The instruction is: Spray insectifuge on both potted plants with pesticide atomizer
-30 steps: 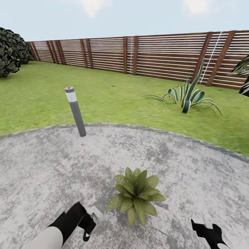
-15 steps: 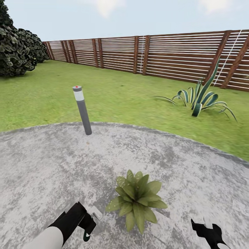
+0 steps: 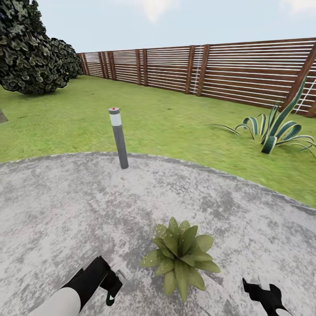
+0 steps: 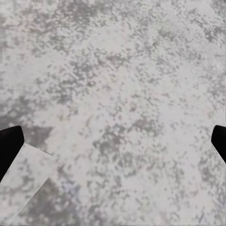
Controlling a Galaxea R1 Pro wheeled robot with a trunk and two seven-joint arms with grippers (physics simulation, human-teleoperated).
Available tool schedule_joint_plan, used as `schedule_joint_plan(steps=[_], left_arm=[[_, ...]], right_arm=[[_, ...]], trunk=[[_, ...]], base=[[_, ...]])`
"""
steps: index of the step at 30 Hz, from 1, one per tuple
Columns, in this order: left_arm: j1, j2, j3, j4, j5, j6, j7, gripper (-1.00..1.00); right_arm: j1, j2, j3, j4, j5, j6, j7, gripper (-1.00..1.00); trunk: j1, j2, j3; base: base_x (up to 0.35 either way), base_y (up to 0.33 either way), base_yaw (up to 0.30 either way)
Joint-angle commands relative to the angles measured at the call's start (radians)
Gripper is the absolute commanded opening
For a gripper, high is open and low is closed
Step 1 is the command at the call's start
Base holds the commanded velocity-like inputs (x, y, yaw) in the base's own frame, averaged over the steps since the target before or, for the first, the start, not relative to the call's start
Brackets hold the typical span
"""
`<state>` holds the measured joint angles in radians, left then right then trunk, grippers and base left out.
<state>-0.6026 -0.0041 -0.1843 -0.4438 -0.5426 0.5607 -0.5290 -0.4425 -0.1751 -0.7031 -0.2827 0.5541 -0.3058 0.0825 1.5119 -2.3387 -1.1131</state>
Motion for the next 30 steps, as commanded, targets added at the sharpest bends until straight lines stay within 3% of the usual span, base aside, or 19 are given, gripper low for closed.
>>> schedule_joint_plan(steps=[1,7,15,17,19,20,21,22,29,30], left_arm=[[0.000,0.000,-0.001,-0.003,-0.011,0.002,-0.008,-1.00],[0.000,-0.001,-0.001,-0.005,-0.010,0.002,-0.008,-1.00],[-0.012,0.005,0.000,-0.012,-0.009,0.008,-0.018,-1.00],[-0.016,0.005,0.000,-0.008,-0.008,0.045,-0.030,-1.00],[-0.024,0.004,-0.004,-0.016,-0.016,0.103,-0.087,-1.00],[-0.062,0.002,-0.038,-0.013,-0.066,0.125,-0.150,-1.00],[-0.110,0.002,-0.074,-0.004,-0.137,0.133,-0.262,-1.00],[-0.120,0.006,-0.082,-0.002,-0.172,0.134,-0.318,-1.00],[-0.122,-0.003,-0.085,-0.005,-0.252,0.156,-0.328,-1.00],[-0.124,-0.005,-0.084,-0.013,-0.276,0.176,-0.328,-1.00]], right_arm=[[-0.001,0.000,-0.009,0.000,0.003,-0.004,0.008,1.00],[-0.001,0.000,-0.009,0.000,0.003,-0.004,0.008,1.00],[-0.001,-0.001,-0.009,0.000,0.003,-0.004,0.008,1.00],[-0.001,-0.001,-0.009,0.000,0.003,-0.004,0.008,1.00],[-0.001,-0.003,-0.009,0.000,0.003,-0.004,0.008,1.00],[-0.001,-0.003,-0.009,0.000,0.003,-0.004,0.008,1.00],[-0.001,-0.005,-0.009,0.000,0.003,-0.004,0.008,1.00],[-0.001,-0.005,-0.009,0.000,0.004,-0.004,0.007,1.00],[-0.001,-0.004,-0.007,0.003,0.005,-0.004,0.008,1.00],[-0.001,-0.003,-0.007,0.003,0.005,-0.004,0.008,1.00]], trunk=[[0.000,0.000,-0.001],[0.000,0.000,-0.001],[0.000,0.000,-0.001],[0.000,0.000,-0.001],[0.000,0.000,-0.001],[0.000,0.000,-0.001],[0.000,0.000,-0.001],[0.000,0.000,-0.001],[0.000,0.000,-0.001],[0.000,0.000,-0.001]], base=[[0.127,-0.126,0.021],[0.162,-0.188,0.004],[-0.048,-0.077,0.000],[-0.002,-0.001,0.000],[0.000,0.000,0.000],[0.000,0.000,0.000],[0.000,0.000,0.000],[0.000,0.000,0.000],[0.000,0.000,0.000],[0.000,0.000,0.000]])
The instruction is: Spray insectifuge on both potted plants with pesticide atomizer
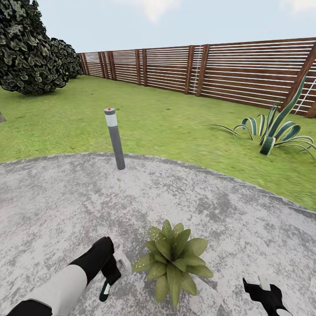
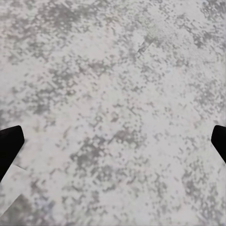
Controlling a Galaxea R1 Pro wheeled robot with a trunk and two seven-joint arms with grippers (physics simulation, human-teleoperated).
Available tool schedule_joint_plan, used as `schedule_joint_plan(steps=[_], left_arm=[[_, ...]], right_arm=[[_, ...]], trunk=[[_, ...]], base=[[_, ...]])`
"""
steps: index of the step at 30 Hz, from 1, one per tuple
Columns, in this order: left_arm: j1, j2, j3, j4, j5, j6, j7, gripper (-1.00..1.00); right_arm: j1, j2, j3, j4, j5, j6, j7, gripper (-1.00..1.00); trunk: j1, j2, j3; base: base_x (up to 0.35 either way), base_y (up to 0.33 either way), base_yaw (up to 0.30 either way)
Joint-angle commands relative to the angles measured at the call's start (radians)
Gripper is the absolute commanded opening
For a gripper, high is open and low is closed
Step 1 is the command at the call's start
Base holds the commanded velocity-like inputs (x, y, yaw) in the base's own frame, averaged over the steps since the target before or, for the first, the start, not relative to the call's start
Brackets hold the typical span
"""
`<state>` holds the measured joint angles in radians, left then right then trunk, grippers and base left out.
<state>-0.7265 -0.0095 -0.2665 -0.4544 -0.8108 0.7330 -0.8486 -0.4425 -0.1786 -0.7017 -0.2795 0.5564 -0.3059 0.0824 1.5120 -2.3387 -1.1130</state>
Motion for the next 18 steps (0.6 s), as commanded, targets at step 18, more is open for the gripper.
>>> schedule_joint_plan(steps=[18], left_arm=[[-0.153,-0.073,-0.038,-0.001,-0.065,0.032,-0.083,-1.00]], right_arm=[[-0.001,-0.001,-0.010,-0.001,0.002,-0.004,0.008,1.00]], trunk=[[0.000,0.000,-0.001]], base=[[0.000,0.000,0.000]])
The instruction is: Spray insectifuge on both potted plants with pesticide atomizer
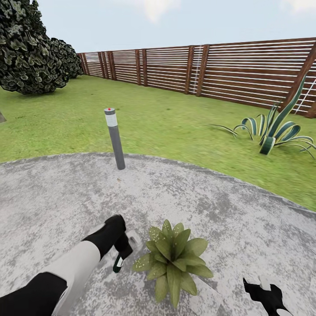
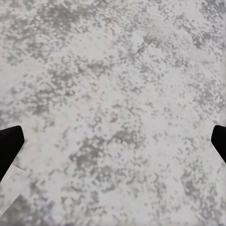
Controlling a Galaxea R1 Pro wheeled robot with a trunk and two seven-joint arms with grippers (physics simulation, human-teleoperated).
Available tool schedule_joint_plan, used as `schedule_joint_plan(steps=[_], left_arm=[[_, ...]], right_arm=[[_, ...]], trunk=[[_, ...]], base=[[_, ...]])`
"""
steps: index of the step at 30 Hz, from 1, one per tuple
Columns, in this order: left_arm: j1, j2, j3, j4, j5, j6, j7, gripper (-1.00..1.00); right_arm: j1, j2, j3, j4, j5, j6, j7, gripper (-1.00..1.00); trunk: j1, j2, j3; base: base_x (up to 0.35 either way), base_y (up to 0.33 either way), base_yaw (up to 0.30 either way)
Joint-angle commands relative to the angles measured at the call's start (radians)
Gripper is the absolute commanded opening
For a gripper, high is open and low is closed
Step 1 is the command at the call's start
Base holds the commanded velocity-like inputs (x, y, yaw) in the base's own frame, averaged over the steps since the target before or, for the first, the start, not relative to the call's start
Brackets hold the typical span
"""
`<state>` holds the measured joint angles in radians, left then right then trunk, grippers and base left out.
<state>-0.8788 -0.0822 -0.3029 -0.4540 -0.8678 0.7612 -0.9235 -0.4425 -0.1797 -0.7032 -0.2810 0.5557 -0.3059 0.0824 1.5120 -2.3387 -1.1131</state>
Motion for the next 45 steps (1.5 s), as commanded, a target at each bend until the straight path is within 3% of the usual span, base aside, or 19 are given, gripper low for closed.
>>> schedule_joint_plan(steps=[1,3,6,12,31,40,41,45], left_arm=[[0.002,0.001,-0.013,0.001,-0.025,0.004,-0.022,-1.00],[0.007,0.007,-0.022,0.006,-0.049,0.003,-0.065,-1.00],[0.011,0.026,-0.023,0.009,-0.058,-0.004,-0.088,-1.00],[0.045,0.035,-0.012,0.003,-0.051,-0.008,-0.087,-1.00],[0.048,0.032,-0.003,-0.001,-0.049,-0.008,-0.081,-1.00],[0.148,0.037,-0.002,-0.003,-0.047,-0.038,-0.079,-1.00],[0.151,0.036,0.002,-0.005,-0.043,-0.047,-0.076,-1.00],[0.144,0.030,0.076,-0.033,-0.007,-0.063,-0.067,-1.00]], right_arm=[[-0.001,0.000,-0.009,0.000,0.003,-0.004,0.008,1.00],[-0.001,0.000,-0.009,0.000,0.003,-0.004,0.008,1.00],[-0.001,0.000,-0.009,0.001,0.003,-0.004,0.007,1.00],[-0.001,0.000,-0.009,0.002,0.003,-0.004,0.007,1.00],[-0.001,0.000,-0.009,0.002,0.003,-0.003,0.007,1.00],[-0.001,0.000,-0.009,0.002,0.003,-0.002,0.007,1.00],[-0.001,0.000,-0.009,0.002,0.003,-0.003,0.007,1.00],[-0.001,-0.001,-0.009,0.002,0.003,-0.003,0.007,1.00]], trunk=[[0.000,0.000,-0.001],[0.000,0.000,-0.001],[0.000,0.000,-0.001],[0.000,0.000,-0.001],[0.000,0.000,-0.001],[0.000,0.000,-0.001],[0.000,0.000,-0.001],[0.000,0.000,-0.001]], base=[[0.000,0.000,0.000],[0.000,0.000,0.000],[0.000,0.000,0.000],[0.000,0.000,0.000],[0.096,0.049,0.000],[0.022,0.021,0.000],[0.000,0.000,0.000],[0.000,0.000,0.000]])
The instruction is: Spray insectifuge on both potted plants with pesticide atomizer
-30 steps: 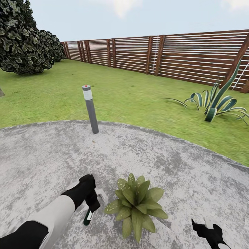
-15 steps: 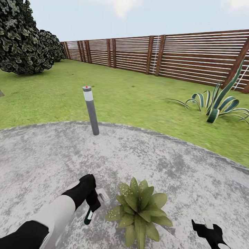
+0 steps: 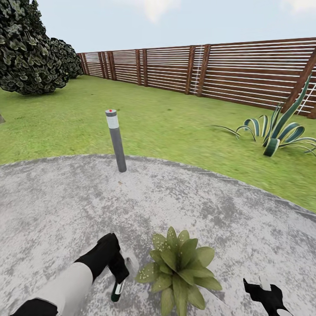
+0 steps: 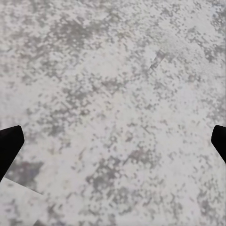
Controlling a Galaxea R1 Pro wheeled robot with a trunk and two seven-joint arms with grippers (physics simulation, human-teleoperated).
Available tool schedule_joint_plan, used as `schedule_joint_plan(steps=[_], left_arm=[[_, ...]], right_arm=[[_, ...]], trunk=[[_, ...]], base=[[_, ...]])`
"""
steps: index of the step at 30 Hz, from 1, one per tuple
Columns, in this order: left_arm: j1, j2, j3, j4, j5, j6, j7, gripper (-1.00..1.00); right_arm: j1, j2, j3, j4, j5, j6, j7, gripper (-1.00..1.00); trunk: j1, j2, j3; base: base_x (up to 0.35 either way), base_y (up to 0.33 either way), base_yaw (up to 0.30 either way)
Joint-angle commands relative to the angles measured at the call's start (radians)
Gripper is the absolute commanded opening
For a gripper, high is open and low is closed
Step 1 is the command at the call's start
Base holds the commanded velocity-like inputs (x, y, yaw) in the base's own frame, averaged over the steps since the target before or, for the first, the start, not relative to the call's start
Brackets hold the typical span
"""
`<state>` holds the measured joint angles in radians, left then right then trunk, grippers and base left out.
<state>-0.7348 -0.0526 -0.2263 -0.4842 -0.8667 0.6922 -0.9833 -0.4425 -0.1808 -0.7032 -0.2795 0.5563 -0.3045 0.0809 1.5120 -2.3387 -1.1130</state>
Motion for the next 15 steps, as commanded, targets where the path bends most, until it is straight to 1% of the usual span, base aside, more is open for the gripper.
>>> schedule_joint_plan(steps=[1,3,5,6,8,9,11,12,14,15], left_arm=[[-0.003,0.000,0.004,-0.018,-0.006,0.007,-0.010,-1.00],[-0.008,-0.003,0.009,-0.056,-0.004,0.009,-0.027,-1.00],[-0.017,-0.005,0.010,-0.073,-0.007,0.012,-0.054,-1.00],[-0.031,-0.005,0.008,-0.078,-0.010,0.014,-0.074,-1.00],[-0.065,0.000,0.002,-0.082,-0.025,0.016,-0.134,-1.00],[-0.074,0.001,0.001,-0.083,-0.047,0.017,-0.158,-1.00],[-0.083,-0.001,0.001,-0.084,-0.101,0.018,-0.206,-1.00],[-0.088,-0.004,0.002,-0.089,-0.159,0.019,-0.261,-1.00],[-0.095,-0.006,0.003,-0.107,-0.212,0.020,-0.310,-1.00],[-0.093,-0.006,0.003,-0.115,-0.228,0.020,-0.321,-1.00]], right_arm=[[-0.001,0.000,-0.009,0.000,0.003,-0.004,0.008,1.00],[-0.001,0.000,-0.009,0.000,0.002,-0.004,0.008,1.00],[-0.001,0.000,-0.009,-0.001,0.002,-0.004,0.008,1.00],[-0.001,-0.001,-0.009,0.000,0.002,-0.005,0.008,1.00],[-0.001,-0.002,-0.009,0.000,0.003,-0.005,0.007,1.00],[0.000,-0.003,-0.009,0.000,0.003,-0.005,0.007,1.00],[0.003,-0.004,-0.009,-0.001,0.002,-0.005,0.007,1.00],[0.006,-0.005,-0.009,-0.001,0.002,-0.005,0.007,1.00],[0.008,-0.005,-0.009,-0.001,0.002,-0.005,0.007,1.00],[0.008,-0.005,-0.009,-0.001,0.002,-0.005,0.007,1.00]], trunk=[[0.000,0.000,-0.001],[0.000,0.000,-0.001],[0.000,0.000,-0.001],[0.000,0.000,-0.001],[0.000,0.000,-0.001],[0.000,0.000,-0.001],[0.000,0.000,-0.001],[0.000,0.000,-0.001],[0.000,0.000,-0.001],[0.000,0.000,-0.001]], base=[[0.000,0.000,0.000],[0.000,0.000,0.000],[0.000,0.000,0.000],[0.000,0.000,0.000],[0.000,0.000,0.000],[0.000,0.000,0.000],[0.000,0.000,0.000],[0.000,0.000,0.000],[0.000,0.000,0.000],[0.000,0.000,0.000]])
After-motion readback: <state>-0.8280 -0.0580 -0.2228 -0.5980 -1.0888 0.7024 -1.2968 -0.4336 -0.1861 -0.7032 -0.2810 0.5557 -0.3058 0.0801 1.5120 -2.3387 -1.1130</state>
